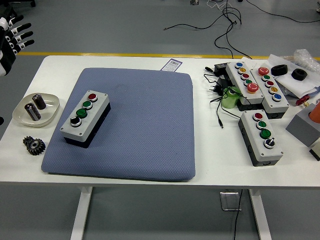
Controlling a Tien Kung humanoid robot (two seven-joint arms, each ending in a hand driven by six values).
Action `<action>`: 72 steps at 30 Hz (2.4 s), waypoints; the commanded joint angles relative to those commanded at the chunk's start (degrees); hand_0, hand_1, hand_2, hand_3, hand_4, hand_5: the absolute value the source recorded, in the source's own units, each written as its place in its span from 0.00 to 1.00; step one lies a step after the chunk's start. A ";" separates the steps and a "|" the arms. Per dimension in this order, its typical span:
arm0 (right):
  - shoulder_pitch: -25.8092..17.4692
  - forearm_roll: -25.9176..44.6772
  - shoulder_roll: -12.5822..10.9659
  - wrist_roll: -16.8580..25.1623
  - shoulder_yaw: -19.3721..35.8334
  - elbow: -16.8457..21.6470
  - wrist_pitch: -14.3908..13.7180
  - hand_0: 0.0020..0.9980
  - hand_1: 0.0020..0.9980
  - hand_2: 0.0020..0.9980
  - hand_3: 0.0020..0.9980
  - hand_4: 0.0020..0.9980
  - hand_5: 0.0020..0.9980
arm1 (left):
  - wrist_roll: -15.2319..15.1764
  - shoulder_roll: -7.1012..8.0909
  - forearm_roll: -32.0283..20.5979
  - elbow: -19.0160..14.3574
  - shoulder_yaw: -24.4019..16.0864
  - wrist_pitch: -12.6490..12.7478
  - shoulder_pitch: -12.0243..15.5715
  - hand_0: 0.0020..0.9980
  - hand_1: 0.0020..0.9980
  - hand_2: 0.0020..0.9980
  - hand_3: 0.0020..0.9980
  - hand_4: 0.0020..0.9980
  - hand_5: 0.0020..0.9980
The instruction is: Pick up the button,place it on the desk,press the button,press the button
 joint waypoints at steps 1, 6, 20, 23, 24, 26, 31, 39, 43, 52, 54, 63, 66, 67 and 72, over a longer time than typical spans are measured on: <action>0.00 0.07 -0.01 0.00 -0.06 0.00 0.00 0.68 0.73 0.78 0.68 0.38 0.15 | 0.01 0.00 -0.01 0.00 0.03 0.00 0.02 0.83 0.87 0.89 0.92 0.87 0.91; 0.02 0.27 -0.06 0.03 -0.28 0.00 0.02 0.67 0.73 0.79 0.68 0.38 0.15 | 0.33 0.22 0.33 -0.04 0.88 0.00 -0.12 0.82 0.87 0.89 0.92 0.87 0.91; 0.13 0.08 -0.07 0.12 0.00 0.00 -0.02 0.67 0.73 0.78 0.67 0.38 0.15 | 0.64 0.10 0.90 0.21 2.44 0.14 -0.18 0.82 0.87 0.89 0.92 0.86 0.91; 0.18 0.04 -0.06 0.09 0.03 0.00 -0.04 0.67 0.73 0.78 0.67 0.38 0.14 | 0.62 0.08 0.88 0.26 2.43 0.18 -0.21 0.82 0.87 0.89 0.92 0.85 0.90; 0.18 0.05 -0.07 0.08 0.02 0.00 -0.04 0.67 0.73 0.78 0.67 0.38 0.14 | 0.63 0.09 0.89 0.25 2.40 0.18 -0.22 0.82 0.87 0.89 0.92 0.85 0.90; 0.19 0.10 -0.09 0.08 0.02 0.00 -0.04 0.67 0.73 0.78 0.67 0.38 0.14 | 0.67 0.11 0.95 0.23 2.39 0.13 -0.26 0.82 0.87 0.89 0.92 0.85 0.90; 0.23 -0.05 -0.12 0.04 -0.06 0.00 -0.08 0.67 0.73 0.78 0.67 0.38 0.14 | 0.77 0.10 0.92 0.23 2.30 -0.08 -0.26 0.82 0.87 0.89 0.92 0.85 0.90; 0.26 -0.27 -0.15 0.04 0.09 0.00 -0.12 0.67 0.73 0.78 0.67 0.38 0.14 | 2.77 0.04 1.84 0.30 2.39 0.30 -0.25 0.82 0.86 0.88 0.92 0.85 0.90; 0.31 -0.30 -0.13 0.04 0.12 0.00 -0.15 0.67 0.73 0.78 0.67 0.38 0.14 | 3.00 0.00 2.12 0.28 2.45 0.33 -0.30 0.82 0.86 0.89 0.92 0.85 0.90; 0.35 -0.07 -0.12 -0.02 -0.09 0.00 -0.22 0.67 0.73 0.78 0.67 0.38 0.14 | 2.95 -0.04 2.14 0.20 2.60 0.44 -0.42 0.82 0.86 0.89 0.92 0.85 0.90; 0.34 -0.05 -0.10 -0.06 -0.09 0.00 -0.23 0.67 0.73 0.78 0.67 0.38 0.14 | 2.92 -0.07 2.13 0.19 2.73 0.45 -0.44 0.82 0.86 0.89 0.92 0.85 0.90; 0.24 -0.13 -0.07 -0.17 0.09 0.00 -0.18 0.67 0.73 0.78 0.67 0.38 0.14 | 3.47 -0.12 2.18 0.26 2.96 0.63 -0.39 0.82 0.86 0.89 0.92 0.85 0.90; 0.22 -0.09 -0.06 -0.19 0.04 0.00 -0.20 0.67 0.73 0.78 0.67 0.37 0.14 | 3.58 -0.13 2.17 0.31 3.00 0.71 -0.34 0.81 0.86 0.89 0.92 0.84 0.90; 0.21 -0.06 -0.06 -0.19 0.02 0.00 -0.21 0.67 0.73 0.78 0.67 0.37 0.14 | 3.61 -0.13 2.19 0.30 3.00 0.72 -0.33 0.81 0.86 0.89 0.92 0.84 0.90; 0.20 0.04 -0.10 -0.19 -0.13 0.00 -0.25 0.67 0.73 0.78 0.67 0.37 0.14 | 3.63 -0.13 2.20 0.27 2.88 0.75 -0.34 0.81 0.86 0.89 0.92 0.84 0.90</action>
